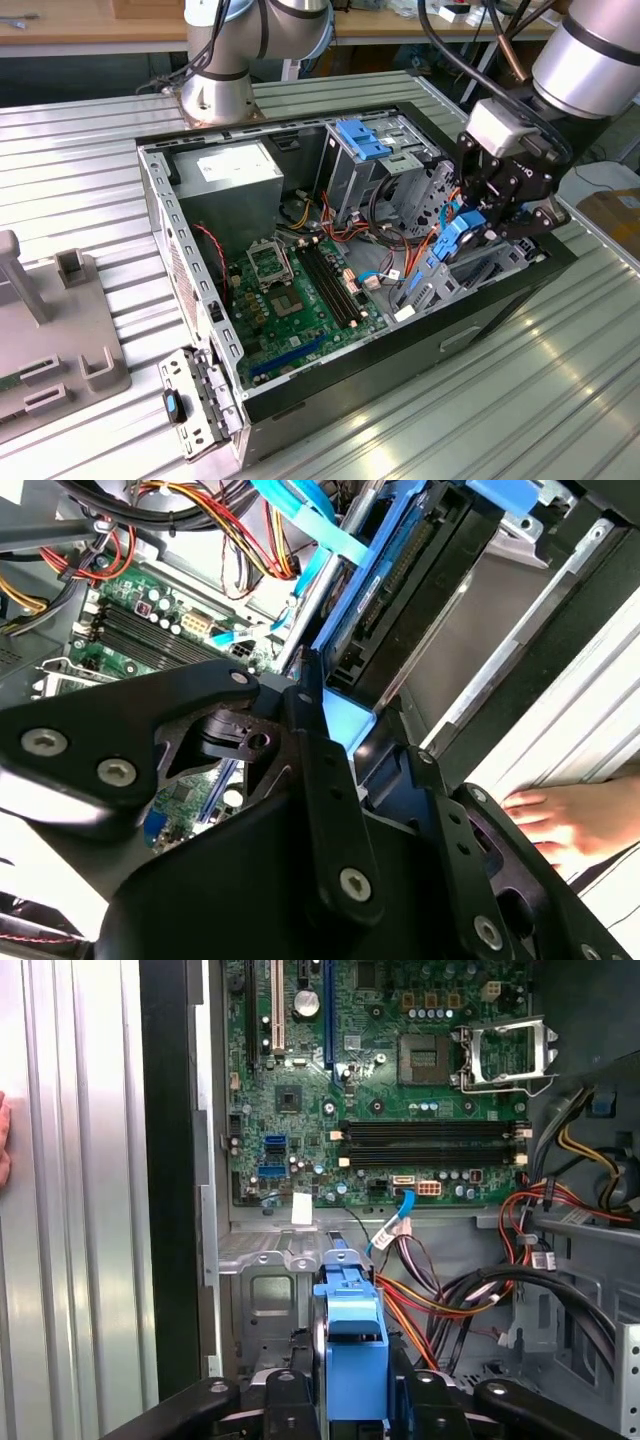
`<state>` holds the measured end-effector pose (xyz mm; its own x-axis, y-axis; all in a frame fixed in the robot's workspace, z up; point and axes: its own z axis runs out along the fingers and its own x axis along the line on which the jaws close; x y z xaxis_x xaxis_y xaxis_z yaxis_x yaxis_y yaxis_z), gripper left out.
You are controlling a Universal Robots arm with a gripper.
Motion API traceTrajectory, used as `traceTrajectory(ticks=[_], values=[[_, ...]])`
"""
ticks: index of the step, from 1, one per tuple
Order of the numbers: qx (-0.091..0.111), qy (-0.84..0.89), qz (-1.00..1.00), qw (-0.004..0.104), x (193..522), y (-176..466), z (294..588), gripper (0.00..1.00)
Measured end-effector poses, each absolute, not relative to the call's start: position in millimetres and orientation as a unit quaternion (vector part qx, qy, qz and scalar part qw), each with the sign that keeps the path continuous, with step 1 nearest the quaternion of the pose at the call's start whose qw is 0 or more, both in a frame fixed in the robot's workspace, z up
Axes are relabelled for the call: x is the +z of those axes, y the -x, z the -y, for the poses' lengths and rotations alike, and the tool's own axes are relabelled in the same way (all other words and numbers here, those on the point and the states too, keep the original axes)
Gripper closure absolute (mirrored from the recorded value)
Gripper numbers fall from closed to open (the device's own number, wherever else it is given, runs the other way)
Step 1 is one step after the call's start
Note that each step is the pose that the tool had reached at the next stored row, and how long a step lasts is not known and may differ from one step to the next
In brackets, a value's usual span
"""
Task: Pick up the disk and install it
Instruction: 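Pick up the disk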
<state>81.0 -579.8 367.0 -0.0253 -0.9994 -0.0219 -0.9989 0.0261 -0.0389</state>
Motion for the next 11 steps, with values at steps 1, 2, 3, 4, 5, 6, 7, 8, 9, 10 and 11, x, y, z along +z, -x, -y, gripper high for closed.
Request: traceTrajectory(ticks=[1, 2, 3, 4, 5, 6, 7, 8, 9, 10, 11], values=[[-0.006, 0.698, -0.716, 0.022, 365.5, -81.0, 579.9, 0.63], [-0.006, 0.698, -0.716, 0.021, 364.6, -81.0, 580.0, 0.63], [-0.006, 0.698, -0.716, 0.021, 364.0, -81.0, 580.0, 0.63], [-0.006, 0.698, -0.716, 0.021, 363.8, -81.0, 580.0, 0.63], [-0.006, 0.698, -0.716, 0.022, 363.5, -81.0, 580.0, 0.63], [-0.006, 0.698, -0.716, 0.022, 363.5, -81.0, 580.0, 0.63], [-0.006, 0.698, -0.716, 0.022, 363.6, -81.1, 580.0, 0.63], [-0.006, 0.698, -0.716, 0.023, 363.0, -81.3, 579.8, 0.63], [-0.006, 0.698, -0.716, 0.022, 363.2, -81.2, 580.0, 0.56], [-0.006, 0.698, -0.716, 0.022, 363.5, -81.1, 580.0, 0.56], [-0.006, 0.698, -0.716, 0.022, 363.5, -81.0, 580.0, 0.56]])
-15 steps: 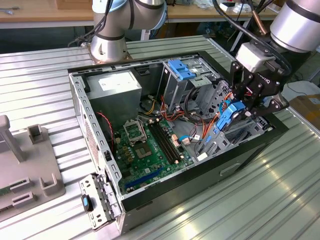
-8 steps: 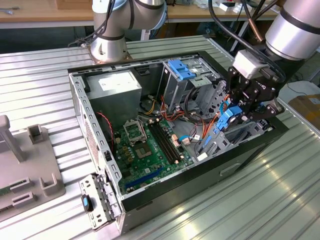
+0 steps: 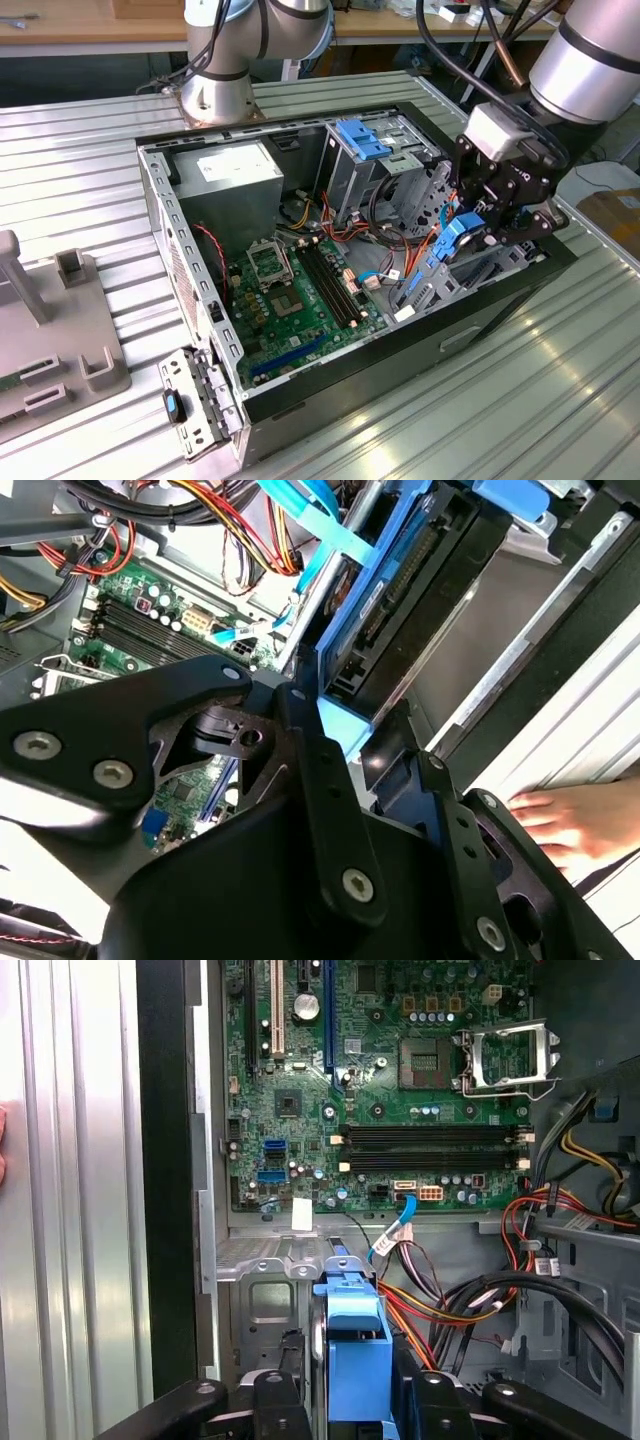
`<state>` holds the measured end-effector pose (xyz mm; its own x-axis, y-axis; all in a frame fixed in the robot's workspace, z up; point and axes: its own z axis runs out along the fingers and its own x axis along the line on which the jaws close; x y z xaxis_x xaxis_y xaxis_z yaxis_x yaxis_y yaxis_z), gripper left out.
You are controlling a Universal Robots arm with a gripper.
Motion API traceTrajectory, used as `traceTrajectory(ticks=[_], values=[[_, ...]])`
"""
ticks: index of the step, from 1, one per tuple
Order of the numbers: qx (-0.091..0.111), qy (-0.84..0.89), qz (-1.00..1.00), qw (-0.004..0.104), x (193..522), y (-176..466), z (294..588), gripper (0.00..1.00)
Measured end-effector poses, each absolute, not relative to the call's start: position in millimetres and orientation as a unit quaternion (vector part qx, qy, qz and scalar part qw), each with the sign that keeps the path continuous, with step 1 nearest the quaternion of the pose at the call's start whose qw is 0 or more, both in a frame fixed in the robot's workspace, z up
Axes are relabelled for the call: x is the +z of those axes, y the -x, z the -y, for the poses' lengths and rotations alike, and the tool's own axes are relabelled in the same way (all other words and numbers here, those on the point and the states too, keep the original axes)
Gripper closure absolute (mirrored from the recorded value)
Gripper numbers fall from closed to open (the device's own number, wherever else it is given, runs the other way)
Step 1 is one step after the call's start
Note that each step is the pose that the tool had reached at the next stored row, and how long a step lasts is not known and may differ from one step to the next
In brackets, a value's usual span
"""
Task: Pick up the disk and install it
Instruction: 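Pick up the disk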
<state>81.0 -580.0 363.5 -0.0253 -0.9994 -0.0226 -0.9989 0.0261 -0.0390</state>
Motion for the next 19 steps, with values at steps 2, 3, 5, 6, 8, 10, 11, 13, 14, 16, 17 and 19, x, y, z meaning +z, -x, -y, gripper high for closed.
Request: traceTrajectory(ticks=[2, 3, 5, 6, 8, 10, 11, 13, 14, 16, 17, 19], values=[[-0.006, 0.698, -0.716, 0.022, 363.5, -81.0, 580.0, 0.56], [-0.006, 0.698, -0.716, 0.022, 363.5, -81.1, 580.0, 0.56], [-0.006, 0.698, -0.716, 0.022, 363.5, -81.1, 580.0, 0.56], [-0.006, 0.698, -0.716, 0.022, 363.5, -81.1, 580.0, 0.49], [-0.006, 0.698, -0.716, 0.022, 363.5, -81.0, 580.0, 0.49], [-0.006, 0.698, -0.716, 0.022, 363.5, -81.1, 580.0, 0.42], [-0.006, 0.698, -0.716, 0.022, 363.5, -81.1, 580.0, 0.42], [-0.006, 0.698, -0.716, 0.022, 363.5, -81.1, 580.0, 0.44], [-0.006, 0.698, -0.716, 0.022, 363.5, -81.1, 580.0, 0.5], [-0.006, 0.698, -0.716, 0.022, 363.5, -81.1, 580.0, 0.63], [-0.006, 0.698, -0.716, 0.022, 363.5, -81.0, 580.0, 0.63], [-0.006, 0.698, -0.716, 0.022, 363.6, -81.1, 580.0, 0.63]])
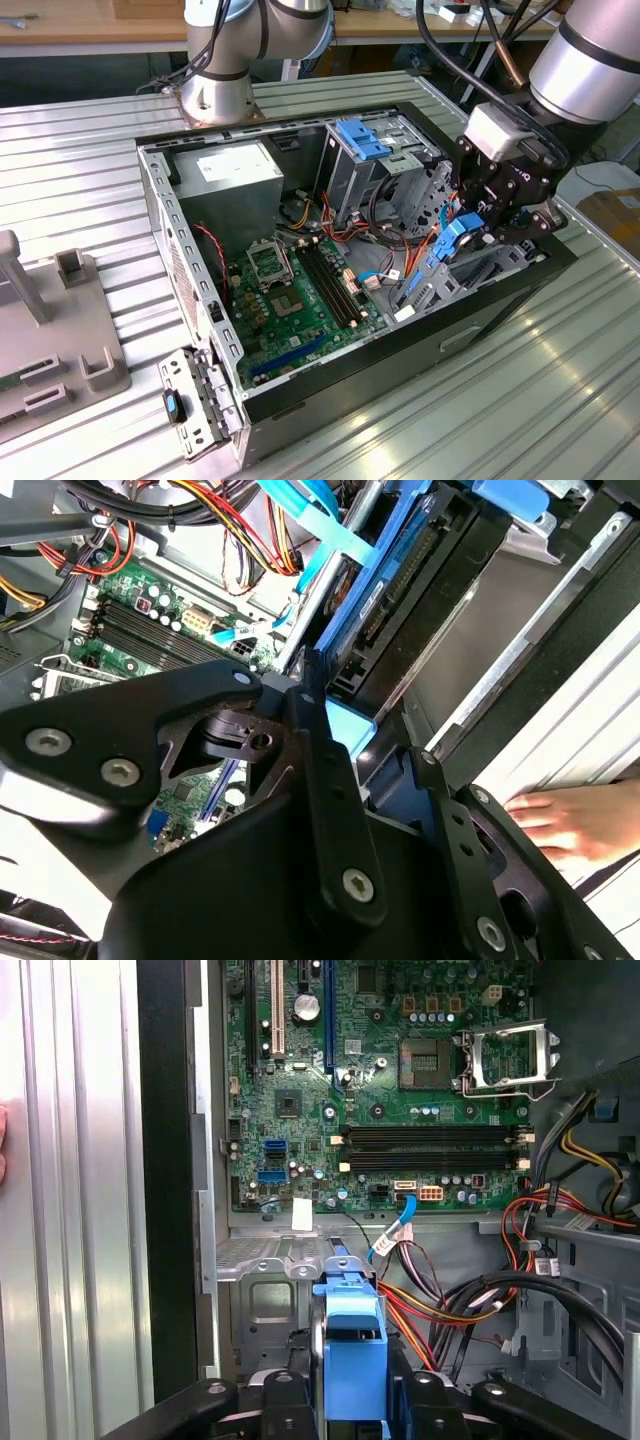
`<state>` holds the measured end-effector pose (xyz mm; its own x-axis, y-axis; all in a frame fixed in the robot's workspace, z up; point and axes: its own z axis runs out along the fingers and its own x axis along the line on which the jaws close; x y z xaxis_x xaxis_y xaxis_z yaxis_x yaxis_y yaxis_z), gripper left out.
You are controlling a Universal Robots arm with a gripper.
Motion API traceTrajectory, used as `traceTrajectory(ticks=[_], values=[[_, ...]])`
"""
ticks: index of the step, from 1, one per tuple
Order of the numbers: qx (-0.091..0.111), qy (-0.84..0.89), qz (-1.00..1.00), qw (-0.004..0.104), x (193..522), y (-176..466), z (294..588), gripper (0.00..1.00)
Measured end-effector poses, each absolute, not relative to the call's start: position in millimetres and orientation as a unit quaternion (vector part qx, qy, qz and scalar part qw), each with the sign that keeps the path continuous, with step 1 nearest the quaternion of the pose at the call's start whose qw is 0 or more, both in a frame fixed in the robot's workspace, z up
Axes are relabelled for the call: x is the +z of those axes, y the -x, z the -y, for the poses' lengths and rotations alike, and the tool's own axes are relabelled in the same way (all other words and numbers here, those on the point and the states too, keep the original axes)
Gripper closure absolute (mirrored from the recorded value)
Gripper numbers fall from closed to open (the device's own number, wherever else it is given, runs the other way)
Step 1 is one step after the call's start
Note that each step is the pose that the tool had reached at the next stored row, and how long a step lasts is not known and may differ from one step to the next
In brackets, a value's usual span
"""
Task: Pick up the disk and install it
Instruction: 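Pick up the disk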
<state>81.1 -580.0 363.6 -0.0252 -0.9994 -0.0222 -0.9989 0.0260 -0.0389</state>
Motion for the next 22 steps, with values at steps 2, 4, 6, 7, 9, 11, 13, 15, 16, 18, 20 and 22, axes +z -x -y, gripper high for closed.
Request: traceTrajectory(ticks=[2, 4, 6, 7, 9, 11, 13, 15, 16, 18, 20, 22], values=[[-0.006, 0.698, -0.716, 0.022, 366.5, -81.1, 580.0, 0.63], [-0.006, 0.698, -0.716, 0.022, 373.8, -81.2, 580.0, 0.63], [-0.006, 0.698, -0.716, 0.022, 374.2, -81.2, 580.0, 0.63], [-0.006, 0.698, -0.716, 0.022, 374.4, -81.2, 580.0, 0.63], [-0.006, 0.698, -0.716, 0.021, 374.7, -81.2, 580.1, 0.63], [-0.007, 0.698, -0.716, 0.021, 375.2, -81.2, 580.0, 0.62], [-0.006, 0.698, -0.716, 0.022, 374.8, -81.2, 580.0, 0.56], [-0.006, 0.698, -0.716, 0.022, 375.3, -81.2, 580.0, 0.56], [-0.006, 0.698, -0.716, 0.022, 375.3, -81.2, 580.0, 0.56], [-0.006, 0.698, -0.716, 0.022, 375.5, -81.2, 580.0, 0.56], [-0.006, 0.698, -0.716, 0.022, 375.7, -81.2, 580.0, 0.64], [-0.006, 0.698, -0.716, 0.022, 375.8, -81.2, 580.0, 0.64]])
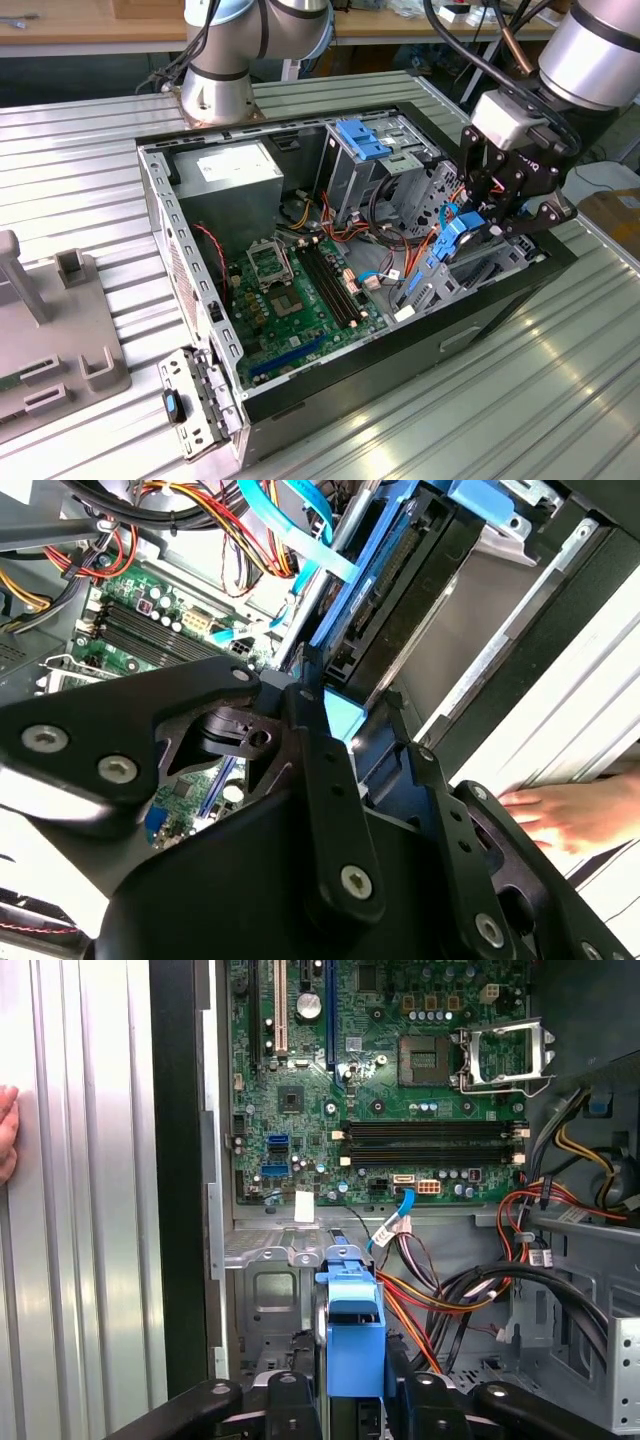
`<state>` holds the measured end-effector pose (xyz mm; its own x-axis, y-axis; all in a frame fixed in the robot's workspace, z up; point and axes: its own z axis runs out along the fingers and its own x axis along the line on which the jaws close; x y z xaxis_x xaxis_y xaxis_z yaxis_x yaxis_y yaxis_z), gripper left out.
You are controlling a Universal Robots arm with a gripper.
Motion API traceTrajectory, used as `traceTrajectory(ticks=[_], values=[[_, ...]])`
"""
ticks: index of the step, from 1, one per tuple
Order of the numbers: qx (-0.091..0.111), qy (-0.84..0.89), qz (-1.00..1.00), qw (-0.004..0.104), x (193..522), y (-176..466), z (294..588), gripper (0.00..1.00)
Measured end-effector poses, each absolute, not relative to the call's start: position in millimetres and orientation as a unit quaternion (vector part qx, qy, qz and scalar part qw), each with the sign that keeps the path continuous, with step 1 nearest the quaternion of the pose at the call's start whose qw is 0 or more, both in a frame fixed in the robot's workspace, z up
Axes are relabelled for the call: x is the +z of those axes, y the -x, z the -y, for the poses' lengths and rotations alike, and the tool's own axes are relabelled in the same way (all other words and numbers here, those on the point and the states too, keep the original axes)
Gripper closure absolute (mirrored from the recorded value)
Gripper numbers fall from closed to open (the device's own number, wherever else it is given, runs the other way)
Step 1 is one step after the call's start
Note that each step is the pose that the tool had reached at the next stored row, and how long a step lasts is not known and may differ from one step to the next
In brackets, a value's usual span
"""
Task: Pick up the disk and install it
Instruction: 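Pick up the disk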
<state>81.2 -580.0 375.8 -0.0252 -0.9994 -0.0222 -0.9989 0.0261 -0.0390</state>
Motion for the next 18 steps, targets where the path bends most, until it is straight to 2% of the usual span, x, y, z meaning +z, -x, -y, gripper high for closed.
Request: traceTrajectory(ticks=[8, 15, 18], values=[[-0.006, 0.698, -0.716, 0.022, 393.9, -81.2, 580.0, 0.64], [-0.007, 0.698, -0.716, 0.022, 463.3, -81.2, 580.0, 0.64], [-0.007, 0.698, -0.716, 0.023, 479.0, -81.2, 580.0, 0.64]])
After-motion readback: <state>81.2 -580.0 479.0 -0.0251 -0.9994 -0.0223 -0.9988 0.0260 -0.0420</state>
